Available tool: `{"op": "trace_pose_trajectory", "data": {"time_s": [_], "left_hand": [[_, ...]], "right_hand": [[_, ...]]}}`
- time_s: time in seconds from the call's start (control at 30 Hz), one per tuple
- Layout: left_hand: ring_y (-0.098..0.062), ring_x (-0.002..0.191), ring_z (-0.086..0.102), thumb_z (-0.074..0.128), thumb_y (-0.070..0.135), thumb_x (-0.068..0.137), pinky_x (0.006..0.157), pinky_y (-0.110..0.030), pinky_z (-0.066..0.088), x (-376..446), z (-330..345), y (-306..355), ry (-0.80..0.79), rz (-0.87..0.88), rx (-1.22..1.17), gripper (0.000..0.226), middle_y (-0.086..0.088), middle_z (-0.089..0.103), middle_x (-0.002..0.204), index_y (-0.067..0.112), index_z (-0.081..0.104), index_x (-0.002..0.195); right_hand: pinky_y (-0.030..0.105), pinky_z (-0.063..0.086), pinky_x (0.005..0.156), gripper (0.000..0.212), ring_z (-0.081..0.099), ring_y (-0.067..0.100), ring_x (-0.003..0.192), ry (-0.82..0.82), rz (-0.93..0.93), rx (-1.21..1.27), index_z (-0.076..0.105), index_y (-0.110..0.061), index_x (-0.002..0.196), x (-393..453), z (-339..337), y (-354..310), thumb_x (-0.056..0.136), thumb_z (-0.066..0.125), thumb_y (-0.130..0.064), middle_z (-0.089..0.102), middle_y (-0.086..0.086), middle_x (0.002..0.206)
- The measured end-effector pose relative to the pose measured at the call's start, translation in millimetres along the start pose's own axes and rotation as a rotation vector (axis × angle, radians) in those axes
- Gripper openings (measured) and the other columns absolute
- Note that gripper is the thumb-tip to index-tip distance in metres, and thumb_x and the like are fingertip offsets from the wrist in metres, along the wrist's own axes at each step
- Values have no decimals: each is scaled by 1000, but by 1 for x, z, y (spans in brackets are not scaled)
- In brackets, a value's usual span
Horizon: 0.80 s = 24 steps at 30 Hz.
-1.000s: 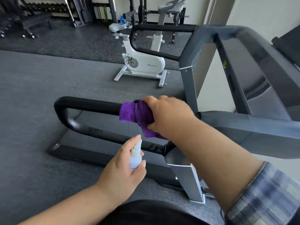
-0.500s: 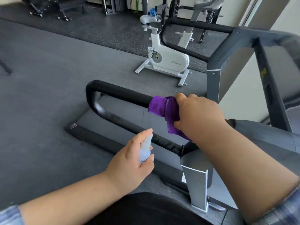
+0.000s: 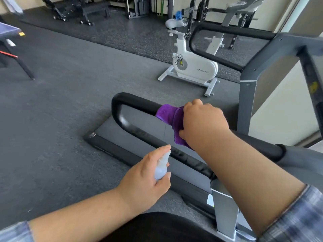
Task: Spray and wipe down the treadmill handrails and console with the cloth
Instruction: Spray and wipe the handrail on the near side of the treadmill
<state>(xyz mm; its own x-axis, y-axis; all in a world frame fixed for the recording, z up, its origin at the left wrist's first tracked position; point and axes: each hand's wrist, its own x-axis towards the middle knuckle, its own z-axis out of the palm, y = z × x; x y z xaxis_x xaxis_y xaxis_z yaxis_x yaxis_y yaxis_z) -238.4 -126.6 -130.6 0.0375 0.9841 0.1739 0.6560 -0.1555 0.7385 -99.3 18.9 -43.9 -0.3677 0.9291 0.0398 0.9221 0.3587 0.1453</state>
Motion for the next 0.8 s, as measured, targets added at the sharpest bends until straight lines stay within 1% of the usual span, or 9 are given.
{"op": "trace_pose_trajectory", "data": {"time_s": [0.1,0.17,0.27,0.4,0.5,0.53,0.6,0.73,0.8], "left_hand": [[17,107,49,51,42,82,90,2,29,1,-8,-12,-6,-10,11,59,29,52,114,59,23,131],[16,107,49,51,43,81,90,2,29,3,-12,-19,-17,-18,12,60,30,53,113,59,23,132],[15,107,50,52,42,82,89,1,30,9,-21,-30,-32,-13,9,62,30,53,112,58,23,134],[16,107,49,53,41,83,89,2,30,16,-38,-49,-31,-3,13,63,30,53,113,59,23,135],[16,107,49,53,42,83,88,3,30,21,-54,-66,-24,-1,20,67,32,53,113,68,19,134],[16,108,49,53,43,83,88,2,30,21,-58,-71,-25,-1,17,68,33,52,116,71,16,133],[15,109,50,54,43,84,88,2,30,22,-67,-85,-26,-1,7,70,35,47,121,72,14,133],[16,110,49,55,44,84,88,3,30,22,-85,-109,-23,-24,-34,70,47,42,122,73,14,133],[15,111,50,55,45,83,87,3,32,23,-94,-121,-5,-29,-63,70,47,42,122,74,14,133]], "right_hand": [[37,33,70,50,51,26,95,16,-42,21,53,-16,118,12,-1,-11,81,69,-44,51,3,105],[36,31,68,49,47,25,86,16,-54,29,53,-17,117,20,-1,-22,80,70,-43,44,2,96],[36,30,60,49,41,25,74,22,-54,10,49,-19,116,29,0,-37,79,72,-40,33,-1,85],[33,22,52,48,41,26,68,70,-91,-14,46,-24,121,42,1,-56,81,70,-36,34,-1,83],[34,21,51,47,38,24,66,88,-107,-47,46,-23,117,57,0,-79,80,72,-34,28,-3,77],[34,21,51,47,37,24,65,88,-106,-63,45,-22,115,61,0,-87,79,73,-33,27,-2,76],[35,25,54,49,36,24,65,81,-98,-88,45,-21,114,70,-1,-105,77,75,-32,31,-1,80],[38,30,61,51,38,26,72,46,-64,-110,44,-19,119,90,-5,-138,78,74,-26,35,1,88],[38,32,64,54,42,27,77,27,-41,-129,44,-17,121,98,-8,-153,76,74,-21,36,3,91]]}}
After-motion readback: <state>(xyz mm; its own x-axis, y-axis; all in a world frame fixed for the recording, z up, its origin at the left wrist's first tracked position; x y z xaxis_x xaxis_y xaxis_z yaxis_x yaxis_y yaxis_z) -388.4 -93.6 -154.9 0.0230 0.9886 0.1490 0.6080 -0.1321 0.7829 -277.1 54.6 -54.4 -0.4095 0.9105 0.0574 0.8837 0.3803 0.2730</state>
